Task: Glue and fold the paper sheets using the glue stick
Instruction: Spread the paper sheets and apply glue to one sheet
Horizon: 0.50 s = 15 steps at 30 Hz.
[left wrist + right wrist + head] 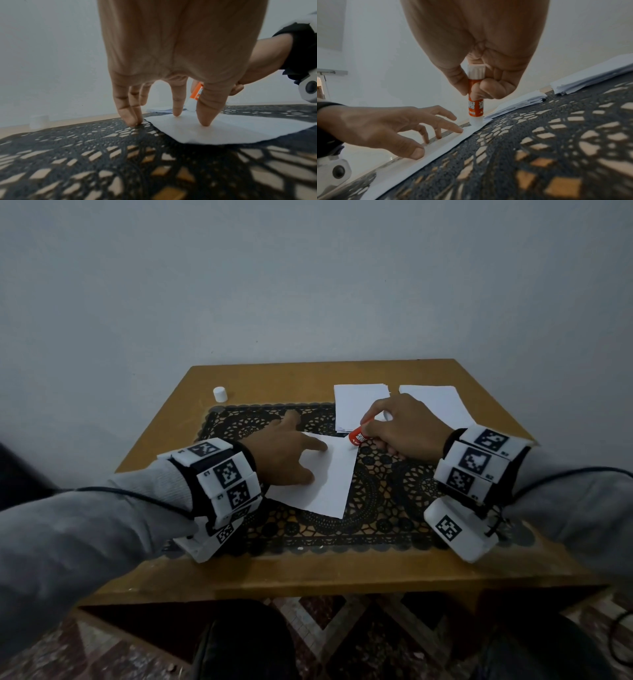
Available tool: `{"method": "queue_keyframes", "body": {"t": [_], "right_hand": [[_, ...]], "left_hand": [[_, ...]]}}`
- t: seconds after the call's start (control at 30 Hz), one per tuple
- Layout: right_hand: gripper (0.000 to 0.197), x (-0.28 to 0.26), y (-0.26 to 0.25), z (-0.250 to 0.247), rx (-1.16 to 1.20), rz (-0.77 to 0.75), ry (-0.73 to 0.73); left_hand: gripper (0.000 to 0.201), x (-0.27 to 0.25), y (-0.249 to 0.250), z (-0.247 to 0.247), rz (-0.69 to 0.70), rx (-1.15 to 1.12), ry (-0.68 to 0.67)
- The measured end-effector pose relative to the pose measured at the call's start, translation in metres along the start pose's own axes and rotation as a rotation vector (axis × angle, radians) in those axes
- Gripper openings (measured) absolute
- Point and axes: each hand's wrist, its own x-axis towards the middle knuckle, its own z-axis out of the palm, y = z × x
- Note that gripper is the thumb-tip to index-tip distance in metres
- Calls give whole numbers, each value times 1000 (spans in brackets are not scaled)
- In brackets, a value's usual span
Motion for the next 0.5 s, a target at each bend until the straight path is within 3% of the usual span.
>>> {"method": "queue_keyframes", "body": {"t": [0.5], "right_hand": [[19,-2,-4,4,-140,-89,-14]], "left_hand": [[65,4,-5,-3,25,65,-57]]}}
